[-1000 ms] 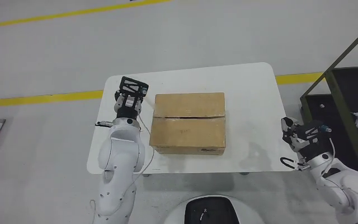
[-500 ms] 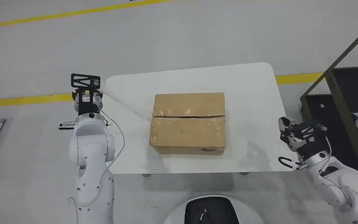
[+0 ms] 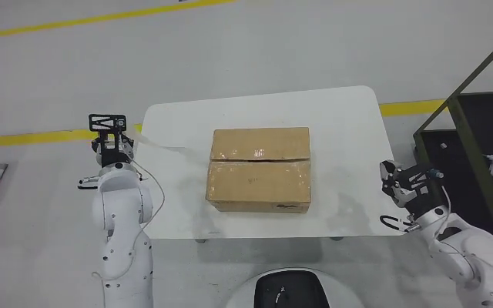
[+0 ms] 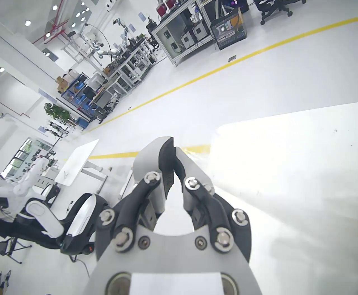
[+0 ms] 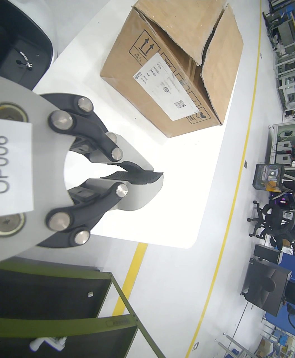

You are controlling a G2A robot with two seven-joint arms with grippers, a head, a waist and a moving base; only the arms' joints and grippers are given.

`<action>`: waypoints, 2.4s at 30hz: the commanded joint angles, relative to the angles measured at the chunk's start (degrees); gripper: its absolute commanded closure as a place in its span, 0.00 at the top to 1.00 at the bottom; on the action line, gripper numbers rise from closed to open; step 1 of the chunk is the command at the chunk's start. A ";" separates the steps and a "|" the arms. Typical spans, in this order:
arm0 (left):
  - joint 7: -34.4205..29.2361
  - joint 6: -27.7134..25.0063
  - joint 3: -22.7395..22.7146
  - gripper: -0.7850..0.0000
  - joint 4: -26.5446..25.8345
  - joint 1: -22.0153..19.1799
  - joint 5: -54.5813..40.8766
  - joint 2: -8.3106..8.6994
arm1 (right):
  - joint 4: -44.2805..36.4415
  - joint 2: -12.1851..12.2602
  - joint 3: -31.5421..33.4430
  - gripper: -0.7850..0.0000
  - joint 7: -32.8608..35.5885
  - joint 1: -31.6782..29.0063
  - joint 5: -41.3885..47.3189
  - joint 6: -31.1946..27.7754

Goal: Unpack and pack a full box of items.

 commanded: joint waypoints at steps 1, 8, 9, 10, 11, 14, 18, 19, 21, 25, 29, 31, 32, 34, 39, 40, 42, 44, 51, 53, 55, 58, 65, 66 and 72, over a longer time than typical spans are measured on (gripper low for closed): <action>-0.27 0.29 -0.63 1.00 0.32 0.05 0.39 0.07 | 0.12 -0.01 -0.01 0.00 0.17 0.13 -0.08 -0.13; -1.34 0.67 -2.75 1.00 -0.36 0.54 1.46 0.32 | 0.28 -0.08 -0.01 0.00 0.43 0.34 -0.22 -0.39; -1.25 -0.05 -2.32 1.00 -1.36 1.25 1.46 0.31 | 0.27 -0.08 0.01 0.00 0.47 0.37 -0.24 -0.51; -1.10 -0.75 -1.91 1.00 -2.75 2.02 1.55 0.31 | 0.30 -0.09 0.04 0.00 0.48 0.39 -0.24 -0.57; -1.04 -1.74 -1.19 1.00 -4.41 2.93 0.95 0.25 | 0.35 -0.09 0.09 0.00 0.49 0.42 -0.24 -0.61; -1.17 -5.56 1.82 1.00 -9.44 5.94 -1.07 0.06 | 0.58 -0.10 0.33 0.00 0.70 0.55 -0.17 -0.77; -1.53 -11.56 8.21 1.00 -14.03 9.38 -2.31 -0.20 | 0.99 -0.09 0.70 0.00 0.74 0.72 -0.11 -1.07; -1.60 -13.18 10.25 1.00 -14.53 9.94 -2.61 -0.29 | 1.09 -0.10 0.77 0.00 0.71 0.76 -0.03 -1.07; -1.24 -15.98 15.00 1.00 -14.80 10.98 -4.21 -0.57 | 1.34 -0.11 0.89 0.00 0.62 0.83 0.10 -1.14; -0.92 -17.65 23.43 1.00 -12.16 10.66 -1.67 -1.14 | 1.57 -0.16 1.02 0.00 0.40 0.79 0.29 -1.14; -1.14 -16.95 29.90 1.00 -8.06 7.68 1.26 -1.95 | 1.87 -0.19 1.49 0.00 -0.14 0.30 0.61 -1.04; -1.75 -16.49 32.39 1.00 -5.76 5.71 3.50 -2.35 | 2.02 -0.21 1.79 0.00 -0.49 -0.06 0.75 -1.06; -2.07 -16.63 33.46 1.00 -4.62 4.69 4.84 -2.52 | 2.06 -0.21 1.95 0.00 -0.65 -0.24 0.80 -1.07; -2.87 -17.20 35.13 1.00 -2.38 3.23 5.30 -2.91 | 2.16 -0.23 2.27 0.00 -0.89 -0.63 0.97 -0.94; -4.21 -15.86 37.34 1.00 2.36 -0.52 6.94 -3.83 | 2.08 -0.26 2.97 0.00 -1.24 -1.28 1.32 -0.85; -4.31 -15.50 37.71 1.00 3.18 -1.26 7.23 -4.02 | 2.04 -0.27 3.11 0.00 -1.28 -1.39 1.44 -0.81; -4.30 -15.29 38.83 1.00 4.99 -2.69 9.55 -4.30 | 1.99 -0.29 3.36 0.00 -1.34 -1.51 1.51 -0.74; -4.03 -14.73 39.81 1.00 6.41 -3.62 11.54 -4.56 | 1.97 -0.30 3.52 0.00 -1.36 -1.56 1.67 -0.77; -3.58 -13.07 40.87 0.45 9.26 -5.14 13.73 -5.36 | 1.94 -0.37 3.78 0.00 -1.41 -1.59 1.85 -0.87; -3.24 -12.85 40.79 0.29 9.78 -5.31 14.28 -5.49 | 1.98 -0.40 3.81 0.00 -1.40 -1.58 1.89 -0.82; -2.91 -12.76 40.78 0.00 10.18 -5.31 15.15 -5.57 | 1.99 -0.42 3.80 0.00 -1.39 -1.56 1.88 -0.81; -2.10 -12.26 40.48 0.00 10.50 -5.20 15.60 -5.71 | 2.05 -0.45 3.81 0.00 -1.42 -1.53 1.79 -0.96; 0.17 -12.46 40.19 0.00 10.26 -4.86 15.65 -6.07 | 2.13 -0.52 3.85 0.00 -1.48 -1.52 1.71 -1.07; 0.39 -12.82 40.28 0.00 9.81 -4.71 15.55 -6.12 | 2.12 -0.53 3.84 0.00 -1.53 -1.53 1.78 -1.10; -0.38 -14.53 40.40 0.00 6.03 -3.10 15.95 -6.33 | 1.95 -0.61 3.94 0.00 -1.59 -1.61 1.93 -1.01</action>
